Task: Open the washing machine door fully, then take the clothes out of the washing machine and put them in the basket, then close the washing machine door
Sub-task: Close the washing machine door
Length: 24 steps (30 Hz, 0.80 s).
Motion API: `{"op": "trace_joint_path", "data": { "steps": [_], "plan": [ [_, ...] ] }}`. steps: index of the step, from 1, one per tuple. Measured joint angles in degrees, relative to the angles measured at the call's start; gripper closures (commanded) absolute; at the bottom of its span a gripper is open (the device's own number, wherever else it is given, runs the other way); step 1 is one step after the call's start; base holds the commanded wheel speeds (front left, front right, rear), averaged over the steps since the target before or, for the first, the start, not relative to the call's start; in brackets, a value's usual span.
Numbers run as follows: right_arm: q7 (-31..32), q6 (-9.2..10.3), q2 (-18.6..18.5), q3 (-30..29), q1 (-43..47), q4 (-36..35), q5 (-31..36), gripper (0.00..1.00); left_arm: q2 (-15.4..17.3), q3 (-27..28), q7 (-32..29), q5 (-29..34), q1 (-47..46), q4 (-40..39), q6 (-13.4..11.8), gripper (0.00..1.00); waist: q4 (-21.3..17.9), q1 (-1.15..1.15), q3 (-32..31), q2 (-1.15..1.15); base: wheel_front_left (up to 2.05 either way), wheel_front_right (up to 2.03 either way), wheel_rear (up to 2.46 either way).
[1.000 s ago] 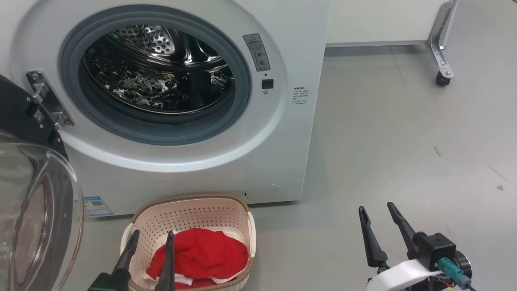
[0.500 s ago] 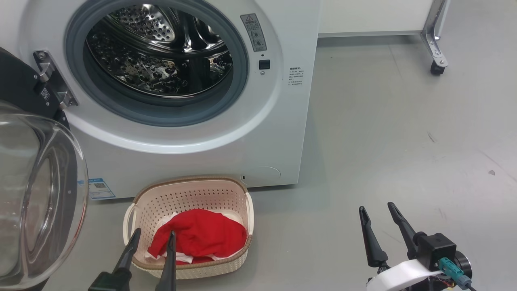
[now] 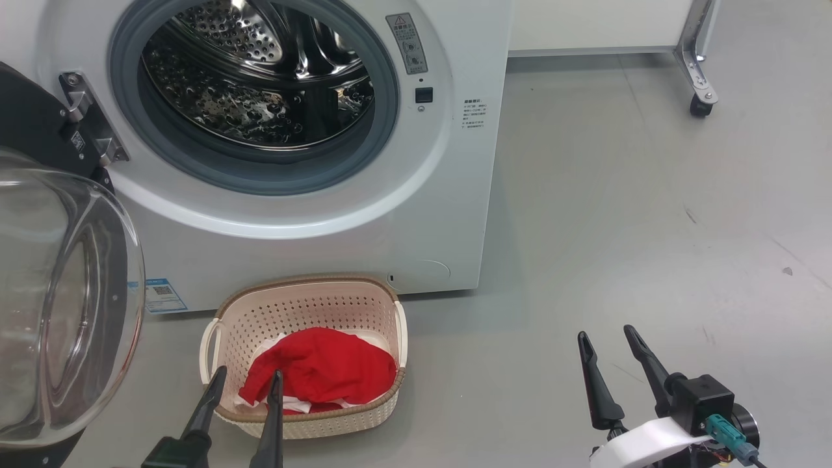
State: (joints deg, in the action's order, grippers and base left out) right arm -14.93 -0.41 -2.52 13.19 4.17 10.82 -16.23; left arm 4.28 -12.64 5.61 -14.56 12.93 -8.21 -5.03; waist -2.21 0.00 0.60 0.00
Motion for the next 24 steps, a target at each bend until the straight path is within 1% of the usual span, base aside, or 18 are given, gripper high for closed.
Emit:
{"op": "trace_joint_path", "data": {
  "steps": [20, 24],
  "plan": [
    [0.00, 0.07, 0.00, -0.07, 0.01, 0.01, -0.22, 0.00, 0.08, 0.02, -0.32, 0.23, 0.01, -0.25, -0.08, 0.00, 0.44, 0.00, 0.06, 0.00, 0.00, 0.00, 0.00],
    [0.00, 0.18, 0.02, -0.91, 0.14, -0.35, -0.22, 0.00, 0.07, -0.01, -0.32, 0.31, 0.00, -0.75, -0.18, 0.00, 1.03, 0.00, 0.23, 0.00, 0.00, 0.00, 0.00]
  ]
}}
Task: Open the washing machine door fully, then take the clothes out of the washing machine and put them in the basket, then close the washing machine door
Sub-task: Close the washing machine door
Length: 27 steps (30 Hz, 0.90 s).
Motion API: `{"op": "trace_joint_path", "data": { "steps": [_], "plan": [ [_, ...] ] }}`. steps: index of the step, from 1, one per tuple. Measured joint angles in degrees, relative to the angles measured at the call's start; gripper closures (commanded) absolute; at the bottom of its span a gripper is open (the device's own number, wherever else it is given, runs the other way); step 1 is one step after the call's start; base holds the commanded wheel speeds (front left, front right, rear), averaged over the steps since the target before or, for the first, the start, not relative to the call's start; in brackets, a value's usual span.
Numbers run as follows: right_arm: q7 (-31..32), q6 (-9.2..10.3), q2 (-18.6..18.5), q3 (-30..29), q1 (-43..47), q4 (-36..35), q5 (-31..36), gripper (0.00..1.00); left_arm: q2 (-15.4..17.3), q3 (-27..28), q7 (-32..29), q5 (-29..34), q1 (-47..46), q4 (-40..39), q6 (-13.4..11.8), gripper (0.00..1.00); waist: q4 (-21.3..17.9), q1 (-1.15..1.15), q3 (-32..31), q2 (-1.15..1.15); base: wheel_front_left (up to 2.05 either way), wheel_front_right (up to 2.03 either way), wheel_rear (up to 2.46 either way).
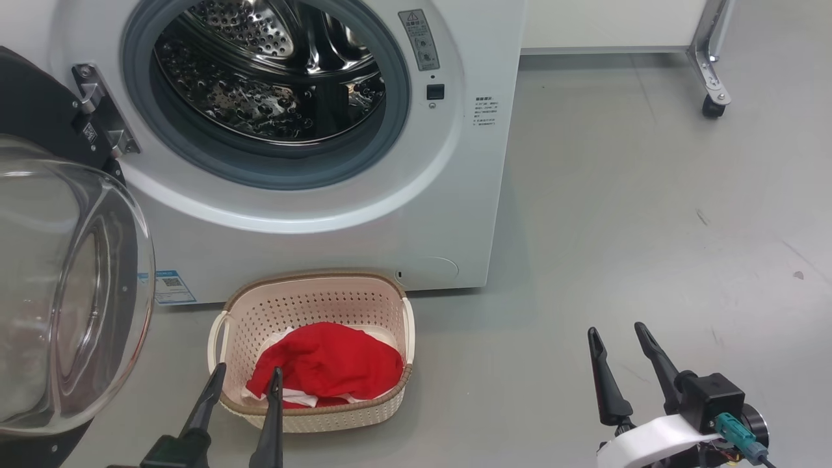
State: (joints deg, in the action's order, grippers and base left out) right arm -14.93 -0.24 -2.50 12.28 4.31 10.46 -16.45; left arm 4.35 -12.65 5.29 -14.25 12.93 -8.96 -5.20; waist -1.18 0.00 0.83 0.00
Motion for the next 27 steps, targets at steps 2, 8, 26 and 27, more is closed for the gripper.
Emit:
{"op": "trace_joint_path", "data": {
  "steps": [2, 8, 26, 27],
  "plan": [
    [0.00, 0.38, 0.00, -0.44, 0.01, -0.22, 0.00, 0.00, 0.00, -0.01, 0.00, 0.02, -0.03, -0.19, -0.05, 0.00, 0.49, 0.00, 0.13, 0.00, 0.00, 0.00, 0.00],
    [0.00, 0.38, -0.02, -0.81, 0.10, -0.56, 0.02, 0.00, 0.03, -0.15, -0.02, 0.69, -0.09, -0.15, -0.05, 0.00, 2.74, 0.00, 0.38, 0.00, 0.00, 0.00, 0.00],
    [0.00, -0.36, -0.32, -0.36, 0.35, -0.67, 0.51, 0.00, -0.10, -0.30, 0.59, 0.74, -0.37, 0.89, -0.16, 0.00, 14.39, 0.00, 0.32, 0.00, 0.00, 0.00, 0.00],
    [0.00, -0.47, -0.33, -0.33, 0.43, -0.66, 0.52, 0.00, -0.12, -0.36, 0.59, 0.74, -0.40, 0.89, -0.30, 0.00, 15.13, 0.00, 0.29, 0.00, 0.00, 0.00, 0.00]
  ]
}}
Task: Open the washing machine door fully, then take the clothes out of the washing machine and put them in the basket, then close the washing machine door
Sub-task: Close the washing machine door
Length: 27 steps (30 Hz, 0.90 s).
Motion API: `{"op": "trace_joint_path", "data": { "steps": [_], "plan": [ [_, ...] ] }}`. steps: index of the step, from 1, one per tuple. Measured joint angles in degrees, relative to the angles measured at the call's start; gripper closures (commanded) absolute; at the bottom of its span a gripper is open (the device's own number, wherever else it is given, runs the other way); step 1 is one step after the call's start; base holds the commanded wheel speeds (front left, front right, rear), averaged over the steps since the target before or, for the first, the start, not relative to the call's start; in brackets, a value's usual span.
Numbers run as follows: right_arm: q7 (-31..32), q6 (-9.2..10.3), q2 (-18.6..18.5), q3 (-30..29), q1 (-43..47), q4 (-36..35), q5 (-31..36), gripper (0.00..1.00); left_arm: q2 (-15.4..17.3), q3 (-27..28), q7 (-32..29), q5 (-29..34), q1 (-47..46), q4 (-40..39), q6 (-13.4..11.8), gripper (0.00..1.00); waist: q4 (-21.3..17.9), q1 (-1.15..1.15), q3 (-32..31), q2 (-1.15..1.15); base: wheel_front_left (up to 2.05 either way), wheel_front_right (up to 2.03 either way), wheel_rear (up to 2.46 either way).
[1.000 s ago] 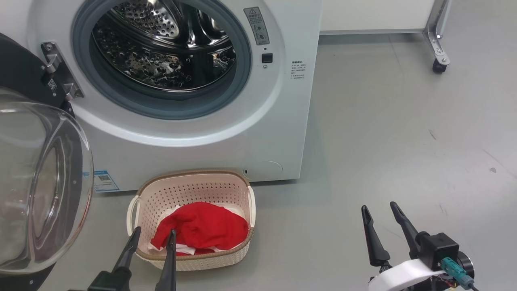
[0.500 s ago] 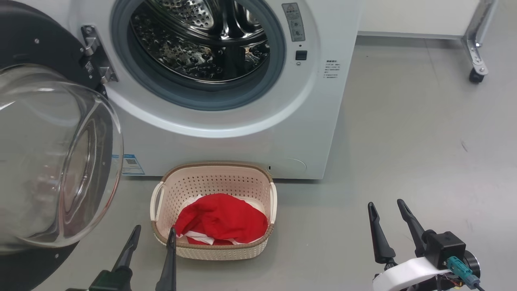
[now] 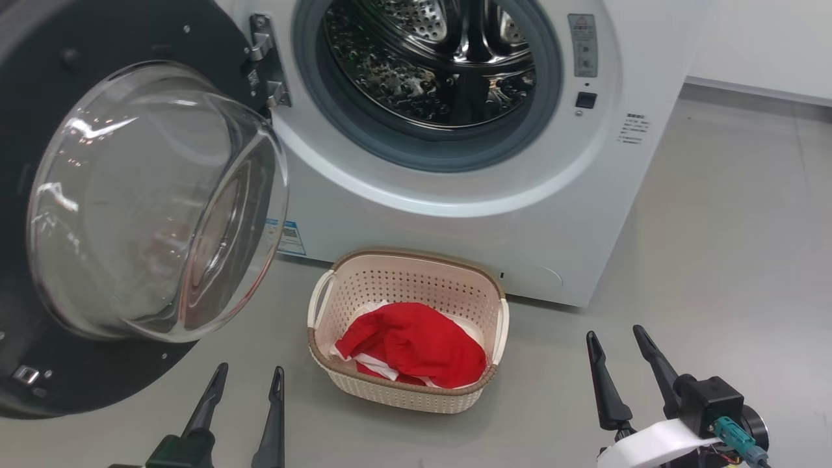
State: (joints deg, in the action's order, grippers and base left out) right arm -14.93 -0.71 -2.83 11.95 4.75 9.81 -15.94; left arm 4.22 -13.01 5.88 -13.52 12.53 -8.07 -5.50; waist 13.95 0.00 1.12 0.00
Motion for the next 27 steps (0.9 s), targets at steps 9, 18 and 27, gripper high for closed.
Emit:
{"op": "trace_joint_path", "data": {
  "steps": [9, 18, 27],
  "plan": [
    [0.00, -0.41, 0.03, 0.78, 0.52, 0.21, 0.47, 0.00, -0.08, 0.35, 0.30, 0.00, -0.48, 0.52, -0.25, 0.00, 7.24, 0.00, -0.57, 0.00, 0.00, 0.00, 0.00],
    [0.00, -0.41, 0.12, 1.69, 0.69, 0.46, 0.47, 0.00, -0.07, 1.24, 0.37, 0.00, -0.48, 0.88, -0.26, 0.00, 12.50, 0.00, -1.33, 0.00, 0.00, 0.00, 0.00],
    [0.00, -0.55, 0.21, 2.59, 0.72, 0.65, 0.49, 0.00, -0.07, 1.90, 0.85, 0.00, -0.47, 0.88, -0.26, 0.00, 15.55, 0.00, -1.44, 0.00, 0.00, 0.00, 0.00]
  ]
}}
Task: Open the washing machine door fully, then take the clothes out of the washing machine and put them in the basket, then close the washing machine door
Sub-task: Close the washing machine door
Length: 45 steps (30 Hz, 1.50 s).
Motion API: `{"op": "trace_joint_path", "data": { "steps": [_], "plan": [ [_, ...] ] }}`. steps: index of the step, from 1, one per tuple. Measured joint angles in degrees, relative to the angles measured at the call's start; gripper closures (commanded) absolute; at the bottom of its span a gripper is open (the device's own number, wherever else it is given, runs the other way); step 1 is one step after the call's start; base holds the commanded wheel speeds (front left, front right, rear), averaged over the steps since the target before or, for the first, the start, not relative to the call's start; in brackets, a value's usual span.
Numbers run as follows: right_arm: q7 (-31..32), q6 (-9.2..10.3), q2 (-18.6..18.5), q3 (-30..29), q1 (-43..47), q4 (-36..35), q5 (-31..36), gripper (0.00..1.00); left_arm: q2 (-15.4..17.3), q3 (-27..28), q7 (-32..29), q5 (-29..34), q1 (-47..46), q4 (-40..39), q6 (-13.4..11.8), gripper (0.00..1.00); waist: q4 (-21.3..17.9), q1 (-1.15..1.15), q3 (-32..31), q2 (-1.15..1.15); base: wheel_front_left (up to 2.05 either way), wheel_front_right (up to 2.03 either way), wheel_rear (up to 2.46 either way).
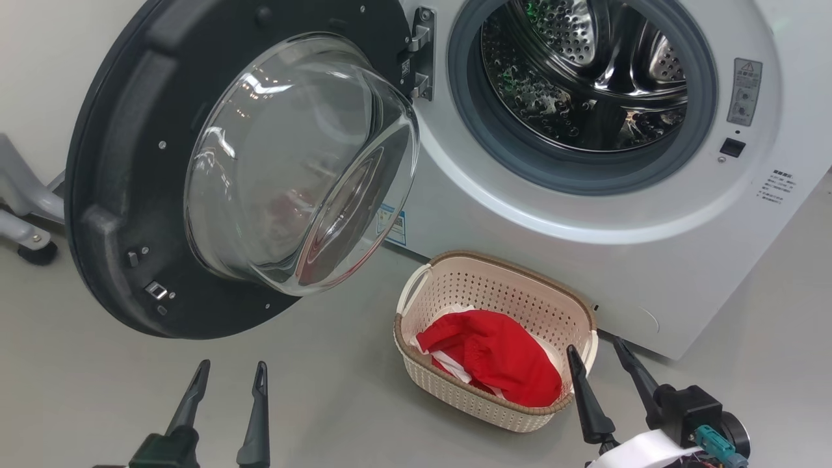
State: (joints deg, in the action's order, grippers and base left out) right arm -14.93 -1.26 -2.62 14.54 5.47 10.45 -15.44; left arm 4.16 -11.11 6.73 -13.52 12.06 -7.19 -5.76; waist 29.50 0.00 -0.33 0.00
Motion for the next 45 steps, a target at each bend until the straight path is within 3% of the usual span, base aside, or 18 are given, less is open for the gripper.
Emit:
{"op": "trace_joint_path", "data": {
  "steps": [19, 20, 21, 22, 23, 34, 40, 45],
  "plan": [
    [0.00, -0.19, 0.07, 0.67, -0.20, 0.92, 0.04, 0.00, -0.01, 0.82, 1.19, -0.10, 0.01, -0.22, -0.18, 0.00, 0.32, 0.00, 0.45, 0.00, 0.00, 0.00, 0.00],
    [0.00, -0.19, 0.07, 0.68, -0.20, 0.98, 0.04, 0.00, -0.01, 0.90, 1.19, -0.11, 0.01, -0.23, -0.18, 0.06, 0.33, 0.00, 0.46, 0.00, 0.00, 0.00, 0.00],
    [0.00, -0.19, 0.07, 0.68, -0.20, 1.01, 0.04, 0.00, -0.01, 0.94, 1.20, -0.15, 0.01, -0.23, -0.18, 0.50, 0.33, 0.00, 0.49, 0.00, 0.00, 0.00, 0.00],
    [0.00, -0.19, 0.07, 0.68, -0.21, 1.02, 0.04, 0.00, -0.01, 0.96, 1.33, -0.24, 0.01, -0.22, -0.18, 0.79, 0.33, 0.00, 0.50, 0.00, 0.00, 0.00, 0.00],
    [0.00, -0.19, 0.07, 0.68, -0.21, 1.05, 0.04, 0.00, -0.02, 0.98, 1.53, -0.38, 0.01, -0.22, -0.18, 1.00, 0.33, 0.00, 0.50, 0.00, 0.00, 0.00, 0.00],
    [0.00, -0.16, 0.07, 0.60, -0.30, 1.11, 0.04, 0.00, -0.10, 0.69, 2.43, -3.37, -0.06, -0.94, 0.87, 1.00, 0.28, 0.00, 0.62, 0.00, 0.00, 0.00, 0.00],
    [0.00, -0.12, 0.07, 0.54, -0.34, 1.16, 0.04, 0.00, -1.13, 1.05, 2.98, -14.59, -0.33, -4.09, 3.22, 1.00, 0.30, 0.00, 0.65, 0.00, 0.00, 0.00, 0.00],
    [0.00, -0.12, 0.07, 0.54, -0.35, 1.20, 0.03, 0.00, -1.33, 1.67, 3.07, -30.96, -1.36, -8.44, 6.38, 1.00, 0.37, 0.00, 0.62, 0.00, 0.00, 0.00, 0.00]
  ]
}}
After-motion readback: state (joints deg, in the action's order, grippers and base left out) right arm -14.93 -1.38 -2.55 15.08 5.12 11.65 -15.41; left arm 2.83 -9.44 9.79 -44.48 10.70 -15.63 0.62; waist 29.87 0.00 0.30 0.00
